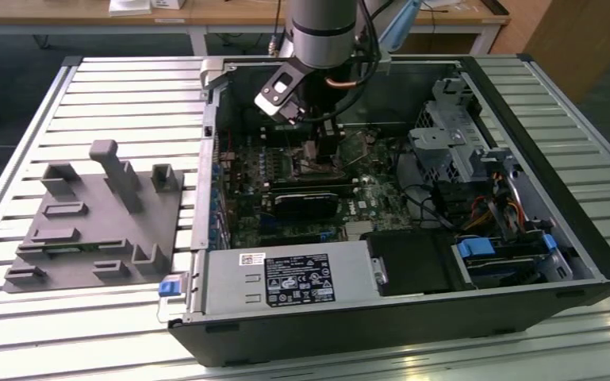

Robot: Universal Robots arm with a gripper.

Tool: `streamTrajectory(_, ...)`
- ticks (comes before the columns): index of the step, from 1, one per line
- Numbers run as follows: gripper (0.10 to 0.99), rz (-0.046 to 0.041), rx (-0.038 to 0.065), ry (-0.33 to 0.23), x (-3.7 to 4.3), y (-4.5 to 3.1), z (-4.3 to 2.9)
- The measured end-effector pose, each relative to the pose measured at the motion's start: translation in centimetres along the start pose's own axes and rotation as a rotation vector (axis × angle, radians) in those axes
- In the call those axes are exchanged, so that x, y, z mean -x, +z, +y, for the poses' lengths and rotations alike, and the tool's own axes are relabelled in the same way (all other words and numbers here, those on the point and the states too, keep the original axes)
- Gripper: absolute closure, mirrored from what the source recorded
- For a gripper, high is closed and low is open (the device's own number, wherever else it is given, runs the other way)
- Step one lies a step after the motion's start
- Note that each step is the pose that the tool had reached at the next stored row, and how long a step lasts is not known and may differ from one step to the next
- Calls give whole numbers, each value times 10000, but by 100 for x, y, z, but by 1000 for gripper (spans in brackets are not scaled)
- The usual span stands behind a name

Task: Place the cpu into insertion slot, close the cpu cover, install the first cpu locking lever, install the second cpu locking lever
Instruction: 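Place the cpu into insertion slot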

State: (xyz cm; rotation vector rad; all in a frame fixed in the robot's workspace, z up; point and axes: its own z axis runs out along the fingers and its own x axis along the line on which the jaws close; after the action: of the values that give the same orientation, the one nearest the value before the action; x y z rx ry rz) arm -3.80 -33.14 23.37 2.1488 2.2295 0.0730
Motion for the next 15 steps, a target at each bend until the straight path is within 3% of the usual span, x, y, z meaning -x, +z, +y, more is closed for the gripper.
streamTrajectory(15,545,-1,0,0,-5,36,-2)
